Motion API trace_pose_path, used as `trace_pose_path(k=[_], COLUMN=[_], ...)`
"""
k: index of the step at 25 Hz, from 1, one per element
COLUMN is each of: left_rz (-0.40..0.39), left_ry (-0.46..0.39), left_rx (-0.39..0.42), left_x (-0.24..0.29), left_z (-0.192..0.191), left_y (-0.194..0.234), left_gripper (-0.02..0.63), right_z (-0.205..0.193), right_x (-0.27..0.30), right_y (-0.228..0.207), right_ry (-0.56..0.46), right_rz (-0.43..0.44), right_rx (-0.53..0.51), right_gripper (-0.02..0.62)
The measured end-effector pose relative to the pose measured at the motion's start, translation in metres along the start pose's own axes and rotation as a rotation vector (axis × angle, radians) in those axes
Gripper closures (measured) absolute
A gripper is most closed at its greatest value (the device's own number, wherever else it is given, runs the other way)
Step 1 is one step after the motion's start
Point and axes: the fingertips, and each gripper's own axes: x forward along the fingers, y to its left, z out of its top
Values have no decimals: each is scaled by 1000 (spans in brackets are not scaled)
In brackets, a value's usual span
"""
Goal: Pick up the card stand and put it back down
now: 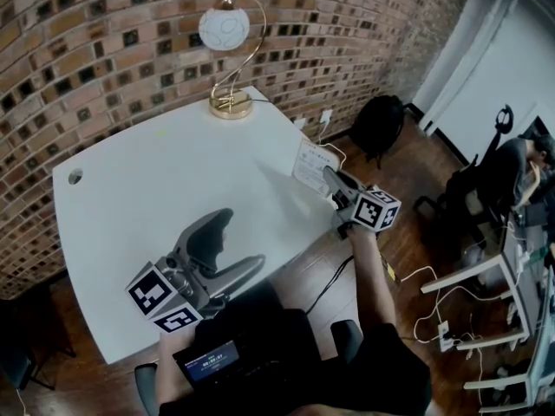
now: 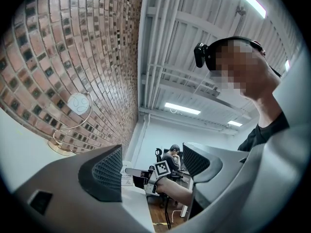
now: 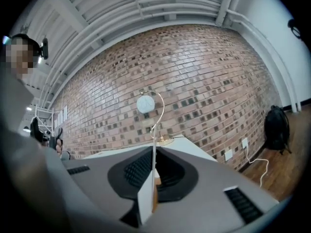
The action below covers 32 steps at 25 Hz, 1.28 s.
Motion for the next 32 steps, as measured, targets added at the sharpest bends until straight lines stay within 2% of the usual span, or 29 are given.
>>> trace_pose_path(k=[12,19,27,32], left_rz=[-11,-15,23,21], left_ry=[-33,-79,-112,-106], left_rx=[-13,-15,-6,2], left_x=[-6,-14,-27,-30], left_z=[7,17,28,30], left_y=[-1,0,8,11], left_gripper=[225,225,225,227], right_z=[43,69,86,89], right_x=[-1,4,11,22], right_y=[63,114,151,162], right_ry=[-124,-178,-206,-209], right_rz=[179,292,373,411], right_rx=[38,7,-14,-11], right_gripper=[566,566,566,566])
